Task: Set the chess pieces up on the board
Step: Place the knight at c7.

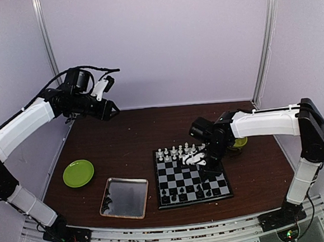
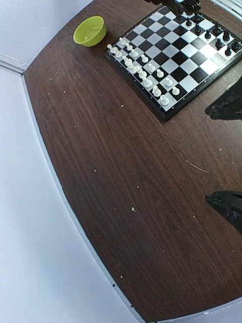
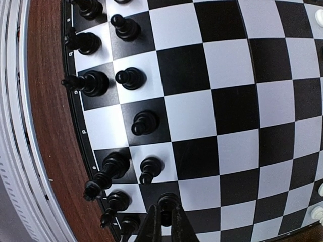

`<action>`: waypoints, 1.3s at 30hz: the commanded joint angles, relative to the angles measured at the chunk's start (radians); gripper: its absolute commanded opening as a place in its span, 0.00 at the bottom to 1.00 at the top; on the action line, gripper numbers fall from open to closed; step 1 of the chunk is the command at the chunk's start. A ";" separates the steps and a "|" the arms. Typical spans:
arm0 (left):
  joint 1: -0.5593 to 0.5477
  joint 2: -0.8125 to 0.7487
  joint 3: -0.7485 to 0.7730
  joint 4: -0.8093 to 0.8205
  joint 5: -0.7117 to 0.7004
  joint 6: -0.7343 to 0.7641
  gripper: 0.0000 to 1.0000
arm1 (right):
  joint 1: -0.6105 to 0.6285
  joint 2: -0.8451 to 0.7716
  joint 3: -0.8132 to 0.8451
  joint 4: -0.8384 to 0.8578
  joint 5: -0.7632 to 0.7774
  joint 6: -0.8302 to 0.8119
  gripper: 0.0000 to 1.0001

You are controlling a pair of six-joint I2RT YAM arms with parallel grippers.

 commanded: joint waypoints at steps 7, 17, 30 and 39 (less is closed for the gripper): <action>-0.001 0.009 0.035 0.012 0.012 0.015 0.49 | 0.012 -0.002 -0.061 -0.027 -0.014 -0.037 0.05; -0.001 0.016 0.035 0.012 0.018 0.015 0.49 | 0.018 0.008 -0.064 0.010 -0.009 -0.012 0.06; 0.000 0.020 0.036 0.008 0.022 0.017 0.49 | 0.023 0.026 -0.068 0.023 0.001 -0.004 0.10; -0.001 0.044 0.045 -0.006 0.012 0.018 0.48 | 0.021 -0.073 -0.058 -0.035 -0.039 -0.024 0.24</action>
